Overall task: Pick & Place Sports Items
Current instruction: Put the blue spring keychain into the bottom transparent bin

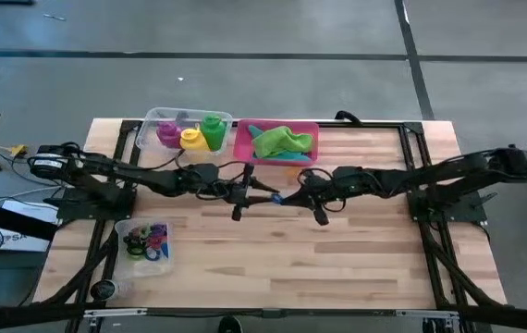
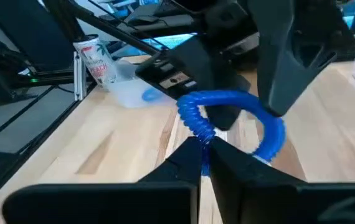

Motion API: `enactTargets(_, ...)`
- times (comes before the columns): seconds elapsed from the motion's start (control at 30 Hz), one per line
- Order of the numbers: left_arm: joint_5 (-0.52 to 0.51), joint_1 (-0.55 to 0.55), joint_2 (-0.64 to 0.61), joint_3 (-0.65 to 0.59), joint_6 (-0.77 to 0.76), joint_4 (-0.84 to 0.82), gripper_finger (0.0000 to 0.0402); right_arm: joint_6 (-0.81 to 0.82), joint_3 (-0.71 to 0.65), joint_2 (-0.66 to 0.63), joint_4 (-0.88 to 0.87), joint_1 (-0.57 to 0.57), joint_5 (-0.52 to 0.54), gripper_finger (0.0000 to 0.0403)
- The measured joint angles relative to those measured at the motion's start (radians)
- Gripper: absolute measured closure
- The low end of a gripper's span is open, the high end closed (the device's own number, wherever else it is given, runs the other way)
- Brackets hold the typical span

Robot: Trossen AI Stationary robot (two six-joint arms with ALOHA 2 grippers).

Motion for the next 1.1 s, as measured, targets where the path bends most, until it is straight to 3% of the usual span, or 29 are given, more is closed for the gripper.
enactTargets(0.23,0.000,0.000,0.000,0.000,0.001,-0.013,0.0393,-0.004,0.000,0.000,-0.001,0.000,0.008,0.0402)
enactTargets(0.63,-0.002,0.000,0.000,0.000,-0.032,-0.025,0.0398,0.016,0.000,0.000,-0.001,0.000,0.027,0.0398)
enactTargets(0.9,-0.042,0.000,-0.003,0.000,-0.051,-0.084,0.0398,0.043,0.000,0.000,0.008,0.000,0.027,0.0300)
enactTargets(1.1,-0.052,0.000,-0.067,0.000,-0.122,-0.245,0.0398,0.050,-0.001,0.000,0.048,0.000,0.029,0.0229)
